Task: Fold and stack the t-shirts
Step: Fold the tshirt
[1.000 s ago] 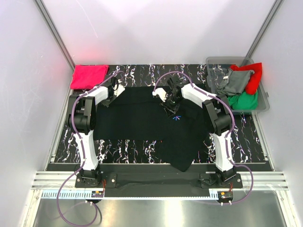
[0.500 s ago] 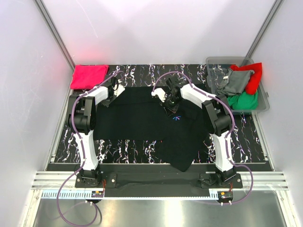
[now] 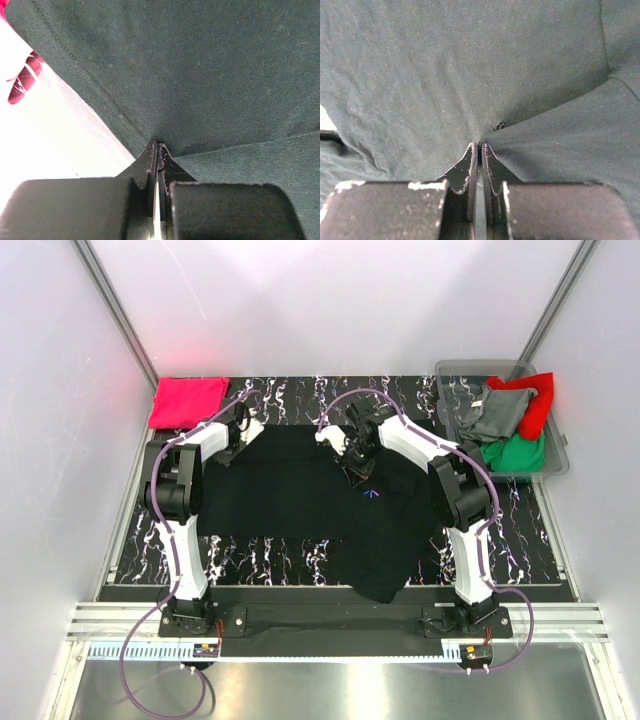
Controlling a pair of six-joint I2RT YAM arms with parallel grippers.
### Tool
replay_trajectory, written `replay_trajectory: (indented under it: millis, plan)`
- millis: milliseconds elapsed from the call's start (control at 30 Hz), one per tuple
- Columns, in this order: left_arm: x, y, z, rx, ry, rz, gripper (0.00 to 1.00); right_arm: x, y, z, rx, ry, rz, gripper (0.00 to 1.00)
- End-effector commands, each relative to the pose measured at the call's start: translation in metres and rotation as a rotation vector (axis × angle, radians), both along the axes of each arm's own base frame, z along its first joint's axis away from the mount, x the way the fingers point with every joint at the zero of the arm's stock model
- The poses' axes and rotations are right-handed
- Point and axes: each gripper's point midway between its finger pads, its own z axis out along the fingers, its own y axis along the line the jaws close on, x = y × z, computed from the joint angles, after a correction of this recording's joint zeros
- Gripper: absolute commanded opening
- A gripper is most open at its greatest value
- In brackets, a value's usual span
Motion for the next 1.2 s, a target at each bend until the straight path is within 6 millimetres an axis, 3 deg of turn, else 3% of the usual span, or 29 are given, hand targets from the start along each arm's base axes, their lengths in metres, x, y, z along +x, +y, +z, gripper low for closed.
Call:
replay_trajectory:
  millis: [0, 167, 400, 467, 500, 533, 567, 700, 767, 800, 867, 1000, 1167]
  plan:
    - [0.005, 0.002, 0.007, 0.001, -0.016, 0.009, 0.00, 0.002, 0.012, 0.047, 0.063, -0.045, -0.019, 0.08]
    - [0.004, 0.002, 0.008, 0.001, -0.018, 0.009, 0.00, 0.011, 0.008, 0.055, 0.000, -0.012, -0.113, 0.08]
    - [0.005, 0.001, 0.010, -0.004, -0.023, 0.012, 0.00, 0.006, 0.011, 0.047, -0.049, 0.085, -0.169, 0.10]
    - [0.005, 0.001, 0.012, -0.005, -0.029, 0.012, 0.00, 0.003, 0.011, 0.043, -0.058, 0.100, -0.163, 0.17]
    - [0.005, 0.001, 0.012, -0.005, -0.029, 0.012, 0.00, 0.002, 0.009, 0.038, -0.071, 0.108, -0.166, 0.25]
    - [0.005, 0.001, 0.013, -0.002, -0.028, 0.010, 0.00, 0.001, 0.007, 0.036, -0.082, 0.111, -0.167, 0.40]
    - [0.005, 0.001, 0.014, -0.003, -0.032, 0.011, 0.00, -0.002, 0.004, 0.031, -0.096, 0.121, -0.156, 0.45]
    - [0.003, 0.002, 0.016, 0.003, -0.032, 0.006, 0.00, -0.004, -0.013, 0.040, -0.118, 0.113, -0.164, 0.53]
    - [0.002, 0.003, 0.016, 0.008, -0.030, 0.005, 0.00, 0.006, -0.016, 0.054, -0.060, 0.080, -0.203, 0.53]
    - [0.002, 0.003, 0.017, 0.009, -0.031, 0.004, 0.00, 0.020, -0.030, 0.070, -0.027, 0.043, -0.256, 0.53]
    - [0.002, 0.003, 0.017, 0.009, -0.033, 0.004, 0.00, 0.039, -0.046, 0.079, -0.007, -0.006, -0.318, 0.53]
    - [0.007, 0.004, 0.017, 0.009, -0.040, 0.011, 0.00, 0.075, -0.100, 0.064, -0.046, -0.045, -0.431, 0.52]
    - [0.015, 0.005, 0.018, 0.021, -0.049, 0.012, 0.00, 0.109, -0.129, 0.042, -0.080, -0.091, -0.482, 0.52]
